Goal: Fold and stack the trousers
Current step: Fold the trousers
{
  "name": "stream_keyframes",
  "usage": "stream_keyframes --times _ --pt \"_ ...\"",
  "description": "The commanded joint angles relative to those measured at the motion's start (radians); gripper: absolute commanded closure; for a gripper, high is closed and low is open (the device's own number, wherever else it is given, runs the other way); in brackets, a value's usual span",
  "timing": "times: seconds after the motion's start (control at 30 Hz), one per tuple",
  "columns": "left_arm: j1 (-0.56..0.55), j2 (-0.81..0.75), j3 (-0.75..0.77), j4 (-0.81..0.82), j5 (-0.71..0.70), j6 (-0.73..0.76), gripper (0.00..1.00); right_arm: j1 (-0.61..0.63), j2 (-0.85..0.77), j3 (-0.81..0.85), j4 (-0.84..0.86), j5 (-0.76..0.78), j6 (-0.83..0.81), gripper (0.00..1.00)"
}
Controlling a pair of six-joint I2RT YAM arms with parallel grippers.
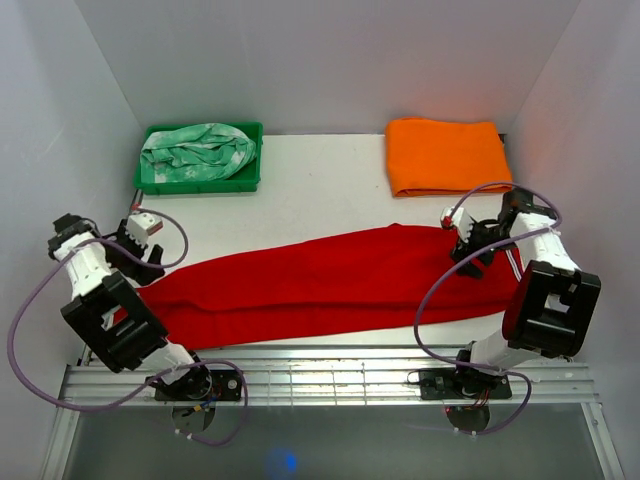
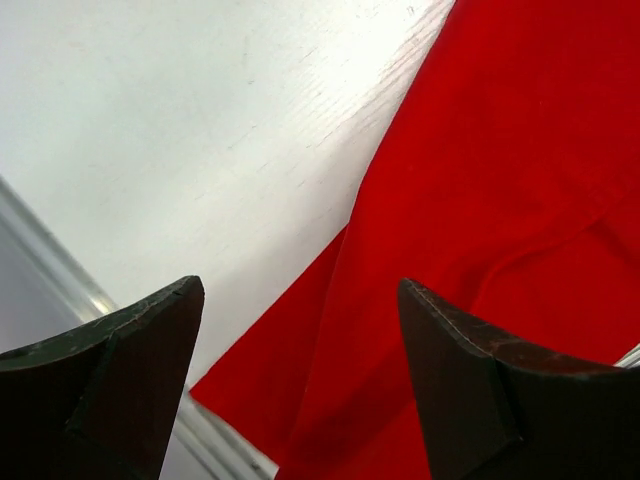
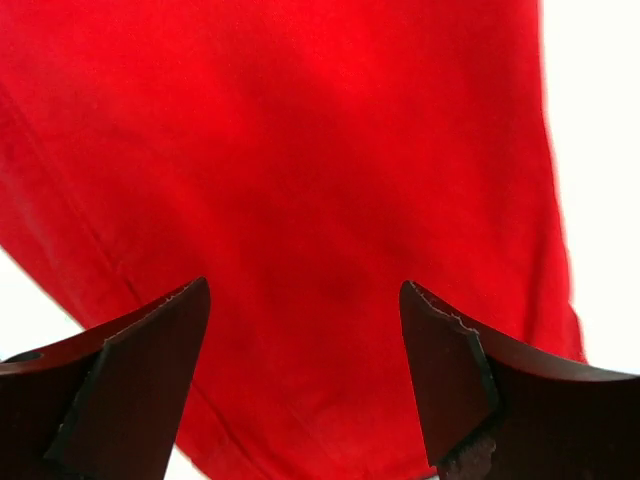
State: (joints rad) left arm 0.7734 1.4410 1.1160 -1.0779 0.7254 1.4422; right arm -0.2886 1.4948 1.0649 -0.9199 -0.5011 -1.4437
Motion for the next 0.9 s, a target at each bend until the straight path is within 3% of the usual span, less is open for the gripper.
stream_keyframes --times 0.0,0.17,0.37,0.5,0.53,0.63,0.77,0.87 --pt "-0.091 0.071 0.028 0.081 -0.141 -0.27 0.12 0.058 0.051 -0.052 0.127 0.149 0.163 0.19" --pt "-0.167 0.157 0.002 0.073 -0.23 -0.295 0.13 0.066 0.142 -0.103 0.216 0.283 0.184 0.22" --pt "-0.284 0.223 -0.048 0.055 -0.205 -0.319 0.19 0.011 0.235 -0.066 0.236 0.349 0.235 0.24" --pt "-0.347 0.285 -0.039 0.12 -0.187 -0.384 0.5 -0.015 0.245 -0.086 0.253 0.36 0.226 0.24" --pt "-0.371 0.318 -0.009 0.163 -0.182 -0.434 0.66 -0.024 0.248 -0.088 0.263 0.361 0.238 0.24" --pt "-0.411 0.404 0.111 0.254 -0.169 -0.52 0.88 -0.047 0.286 -0.057 0.294 0.354 0.296 0.23" --pt "-0.451 0.47 0.282 0.303 -0.15 -0.637 0.97 -0.066 0.317 0.006 0.311 0.351 0.324 0.23" --pt "-0.468 0.458 0.352 0.254 -0.129 -0.634 0.91 -0.076 0.297 0.047 0.287 0.337 0.306 0.23"
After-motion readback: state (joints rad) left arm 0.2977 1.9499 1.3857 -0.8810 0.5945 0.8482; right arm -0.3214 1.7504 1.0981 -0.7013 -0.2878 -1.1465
